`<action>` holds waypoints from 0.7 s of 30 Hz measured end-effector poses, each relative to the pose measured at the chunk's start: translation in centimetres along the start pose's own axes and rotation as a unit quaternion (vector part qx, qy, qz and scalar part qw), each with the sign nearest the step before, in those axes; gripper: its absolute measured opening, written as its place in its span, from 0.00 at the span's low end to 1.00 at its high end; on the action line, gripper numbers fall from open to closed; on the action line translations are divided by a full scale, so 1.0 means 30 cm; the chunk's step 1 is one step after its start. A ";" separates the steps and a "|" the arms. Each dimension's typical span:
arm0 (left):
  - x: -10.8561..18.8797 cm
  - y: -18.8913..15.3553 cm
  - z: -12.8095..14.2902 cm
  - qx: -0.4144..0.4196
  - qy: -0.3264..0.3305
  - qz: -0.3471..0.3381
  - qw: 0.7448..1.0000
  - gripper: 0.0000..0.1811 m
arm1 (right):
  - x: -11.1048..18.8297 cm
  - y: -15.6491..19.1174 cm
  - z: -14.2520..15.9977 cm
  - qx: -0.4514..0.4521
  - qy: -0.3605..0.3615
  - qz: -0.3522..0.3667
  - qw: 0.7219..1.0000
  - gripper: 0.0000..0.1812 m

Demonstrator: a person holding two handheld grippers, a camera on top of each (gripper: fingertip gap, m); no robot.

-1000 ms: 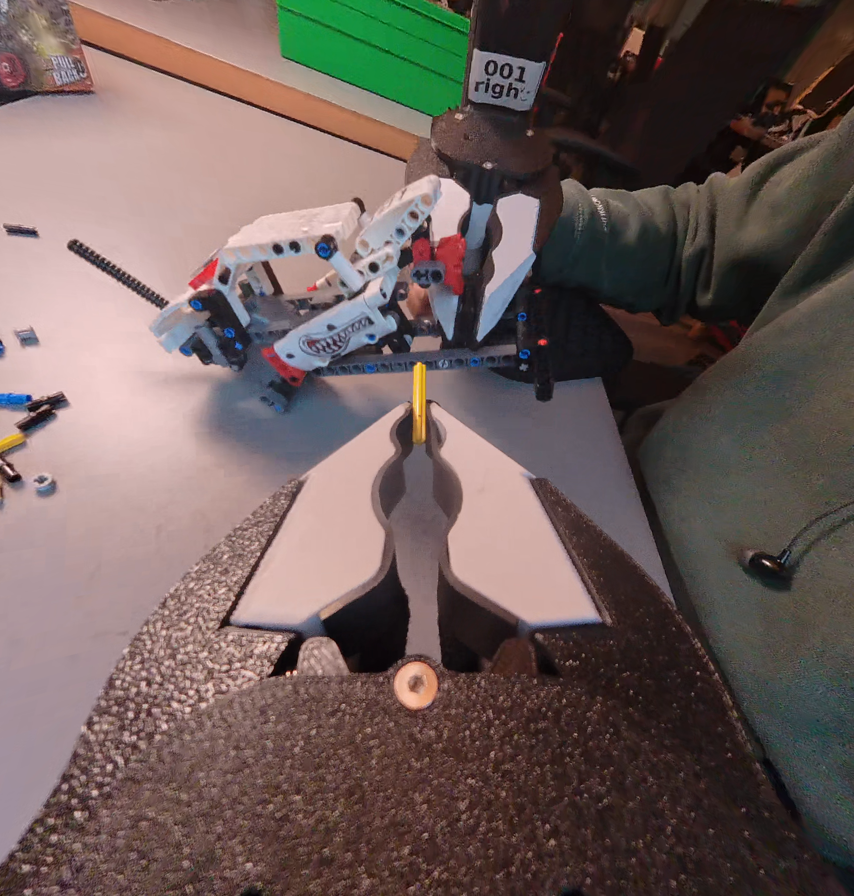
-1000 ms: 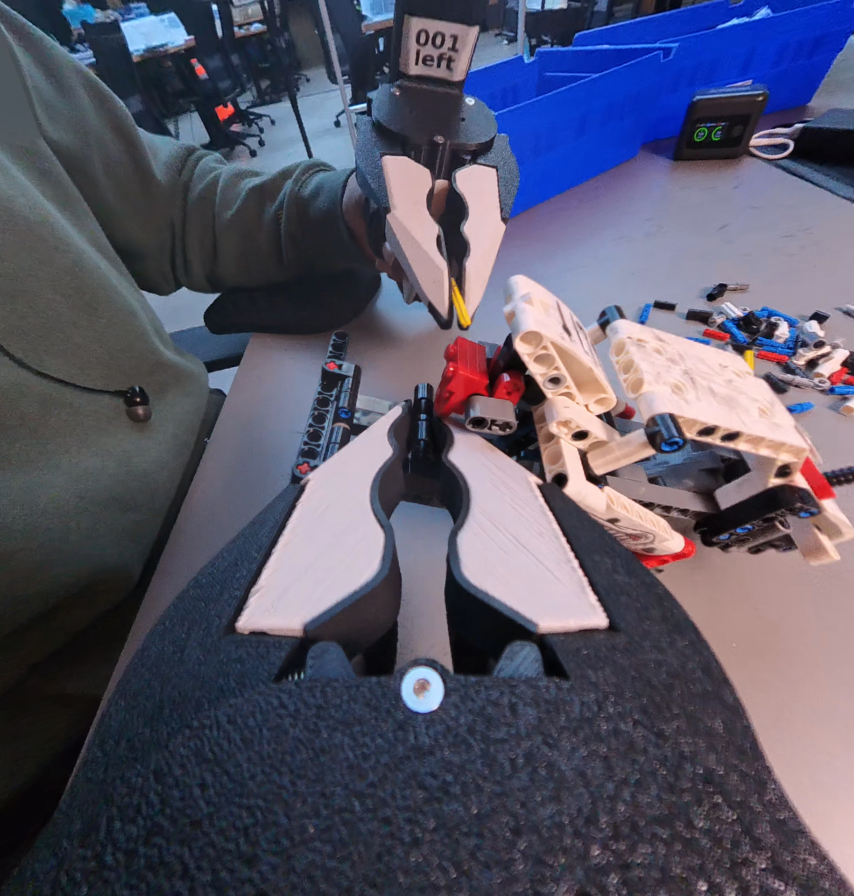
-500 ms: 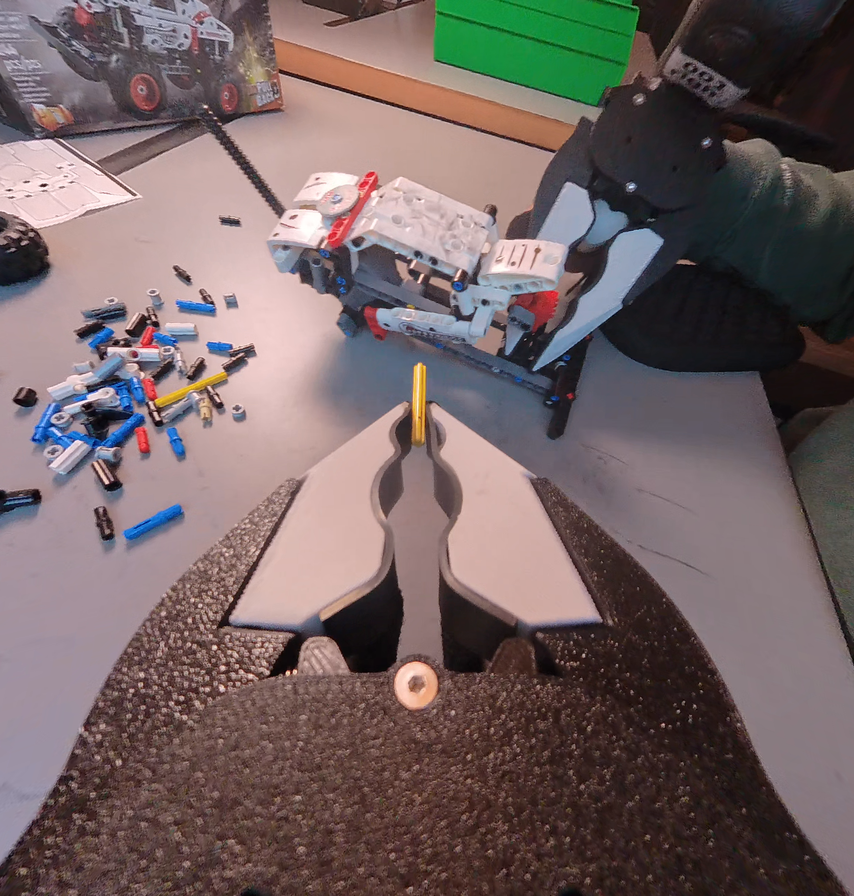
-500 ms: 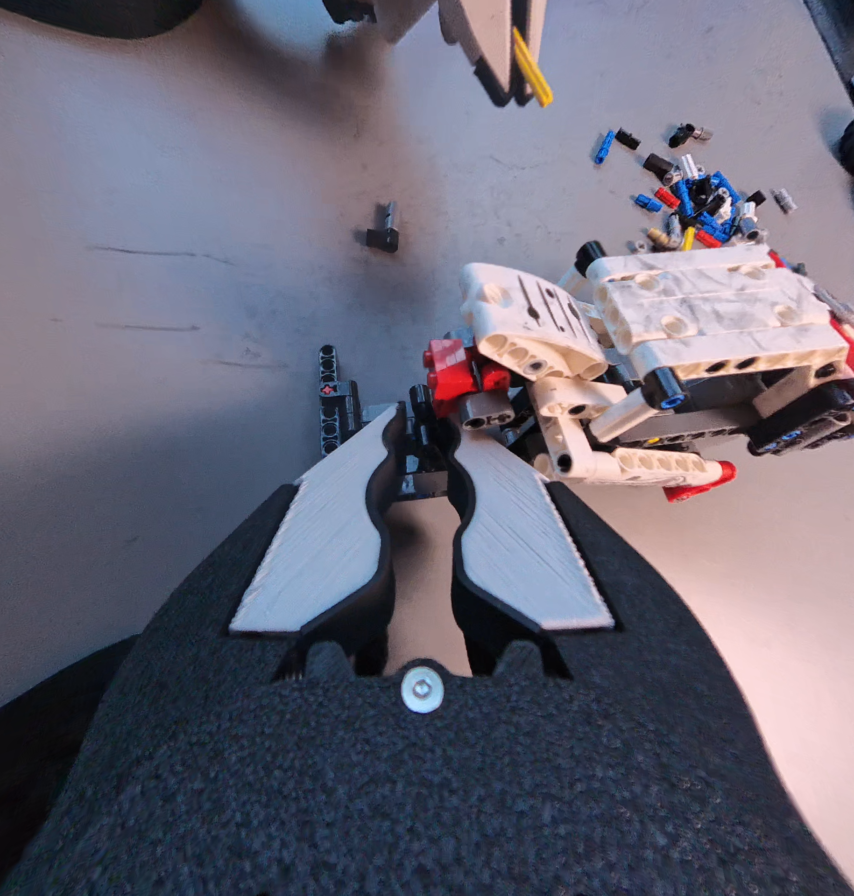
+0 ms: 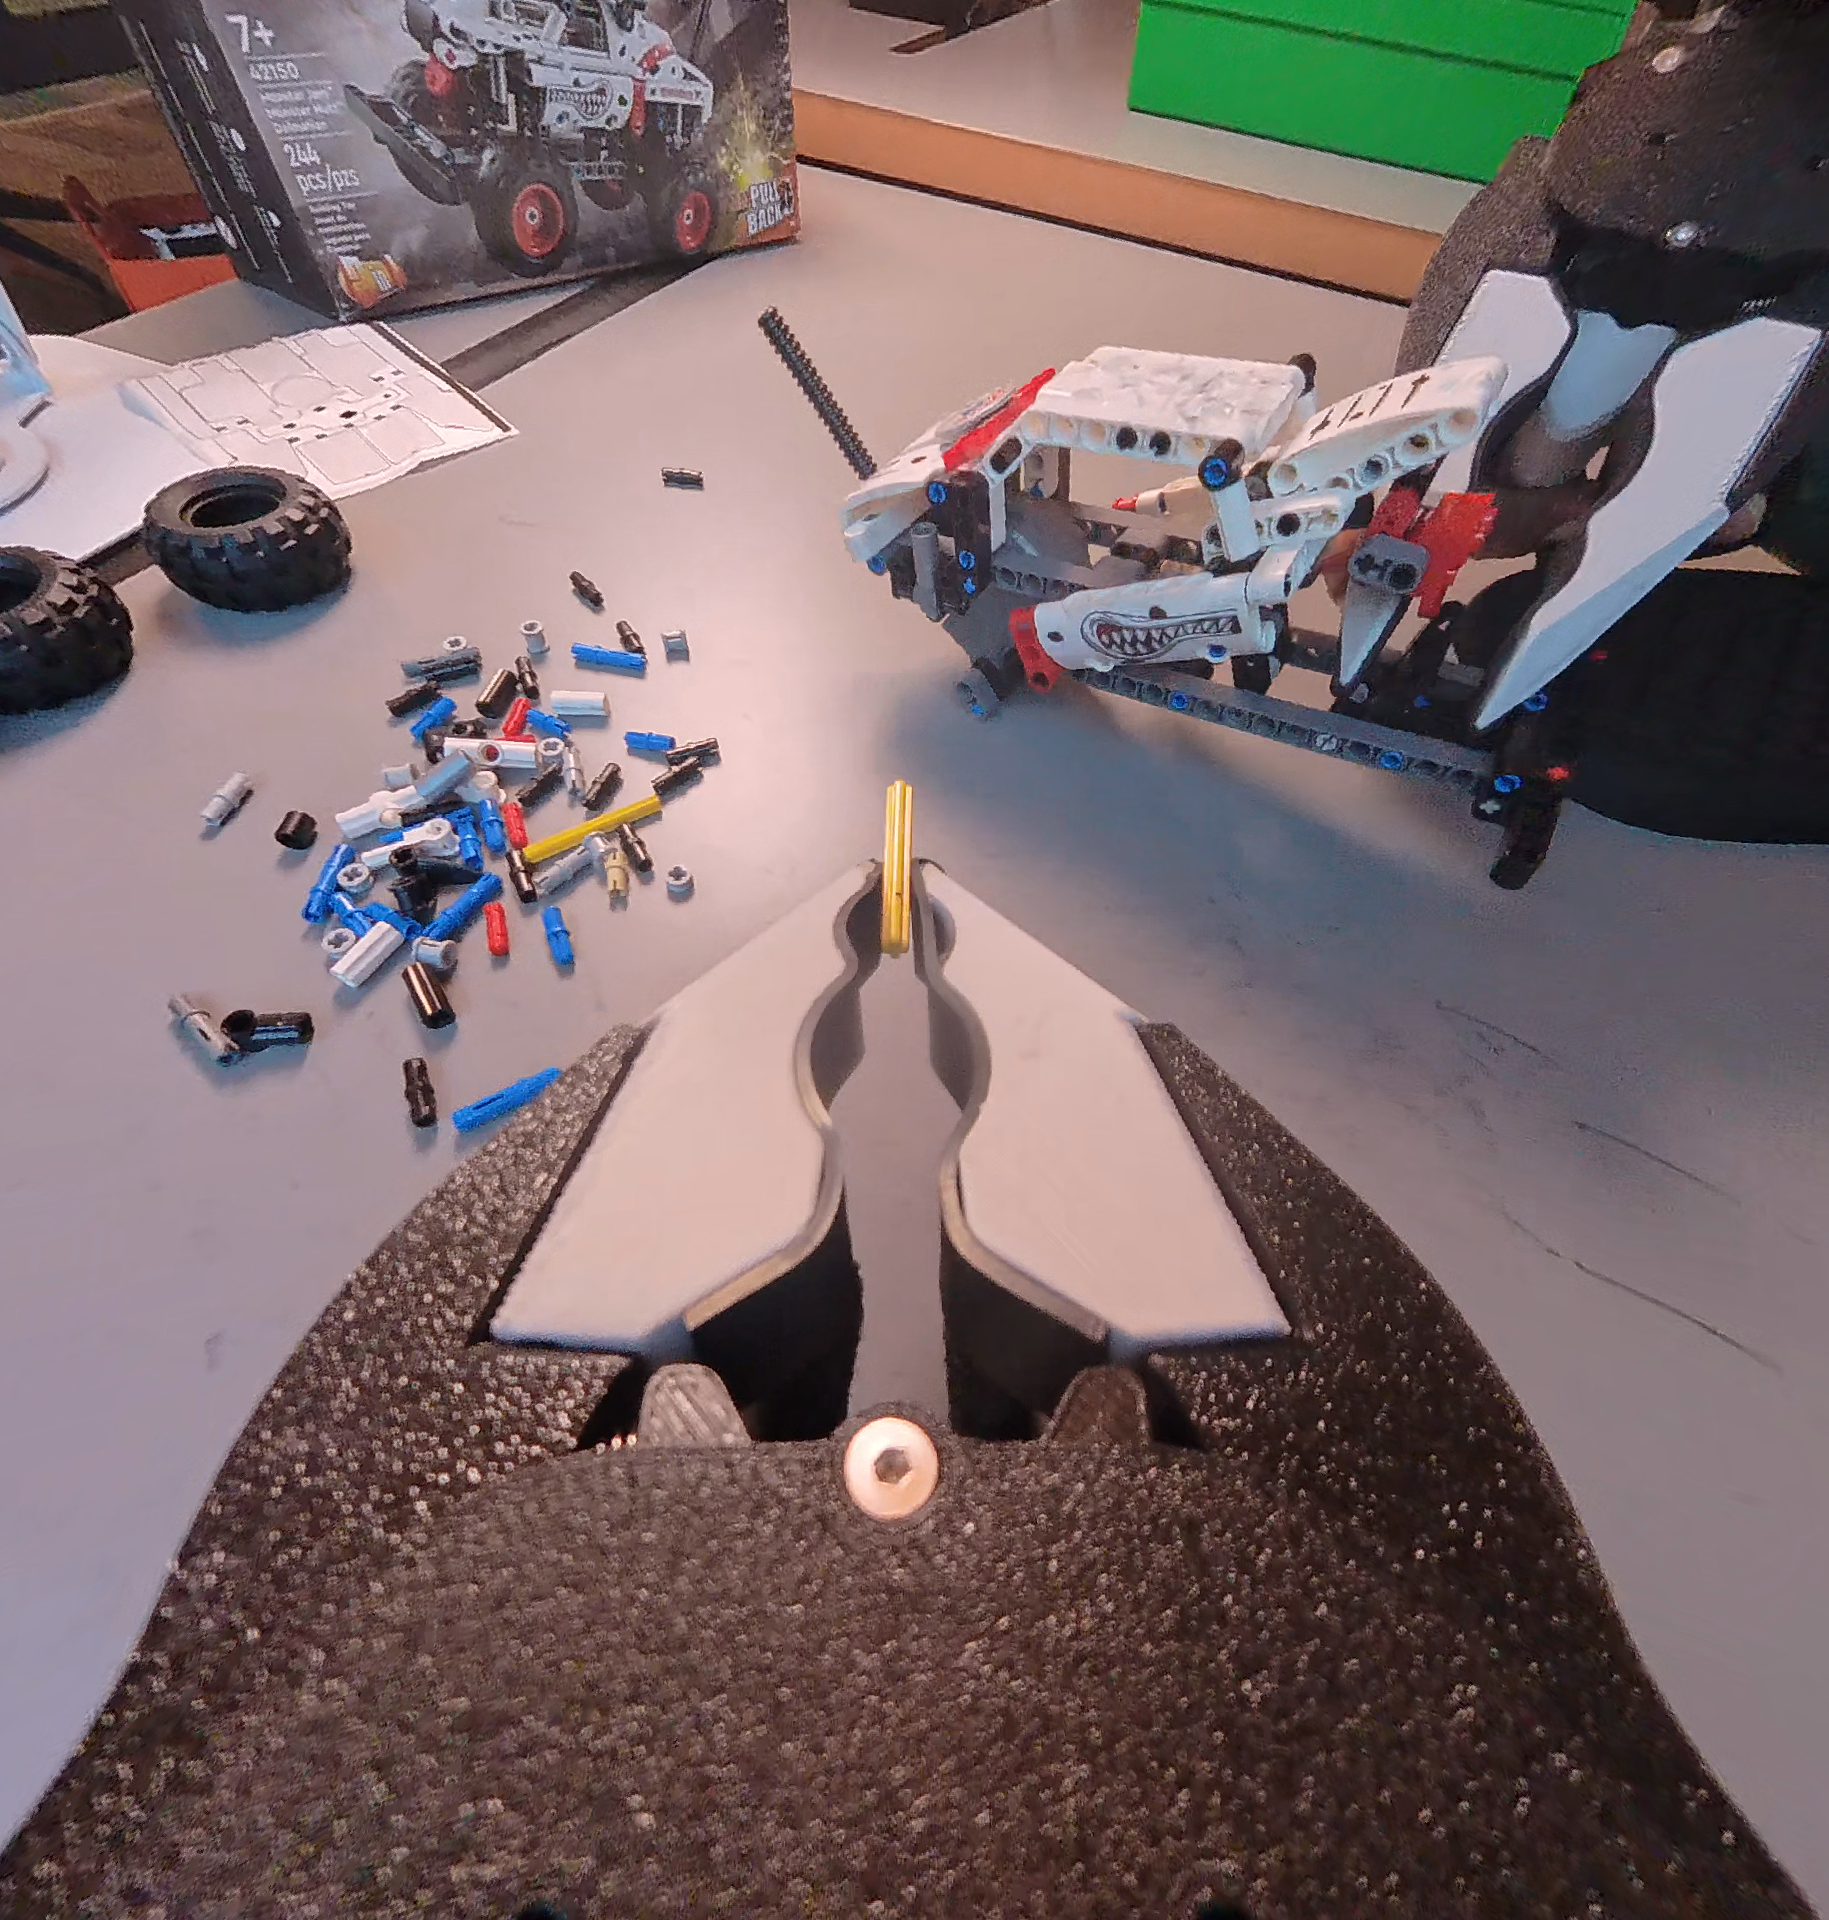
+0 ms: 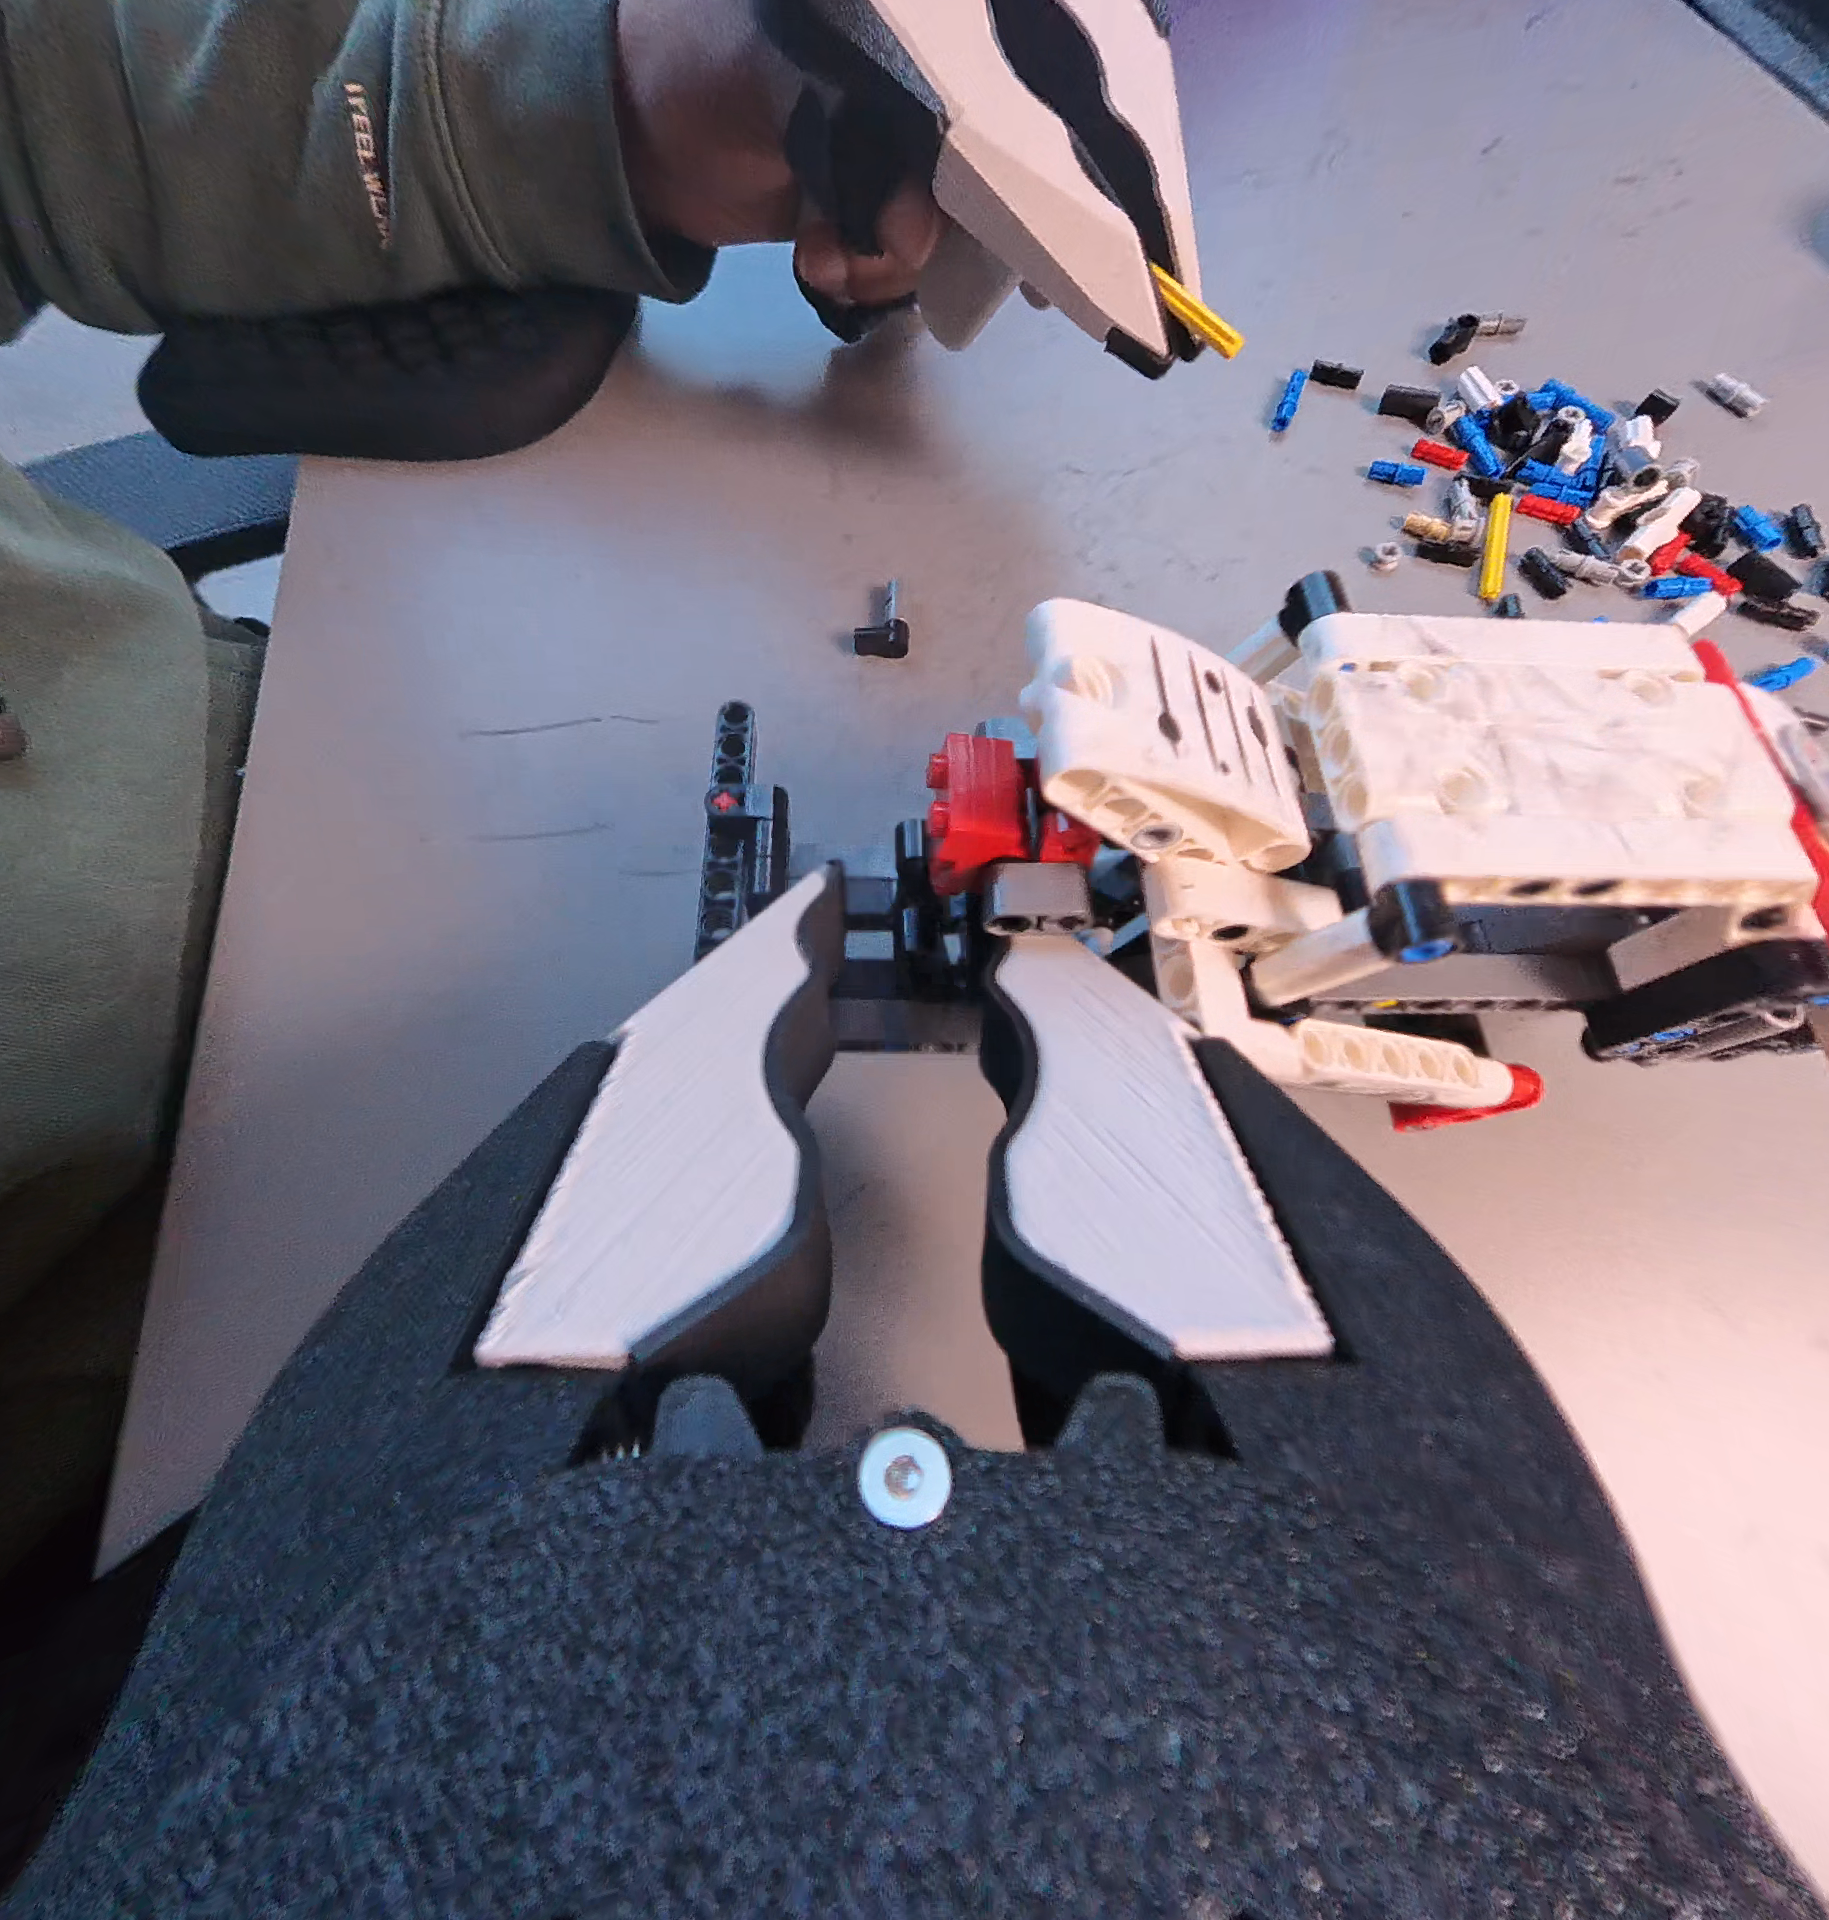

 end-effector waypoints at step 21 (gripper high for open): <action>-0.075 0.173 -0.015 -0.049 0.084 -0.082 0.992 0.00 | 0.193 0.015 0.111 0.012 -0.003 0.081 0.997 0.22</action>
Point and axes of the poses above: each gripper's, where its closed fingertips meet, x back along the fingers, z out of its underside, y = z × x across the jaws, the point moved 10 cm from there along x, back along the fingers, and after that the axes turned 10 degrees about -y, right-handed, at the moved point
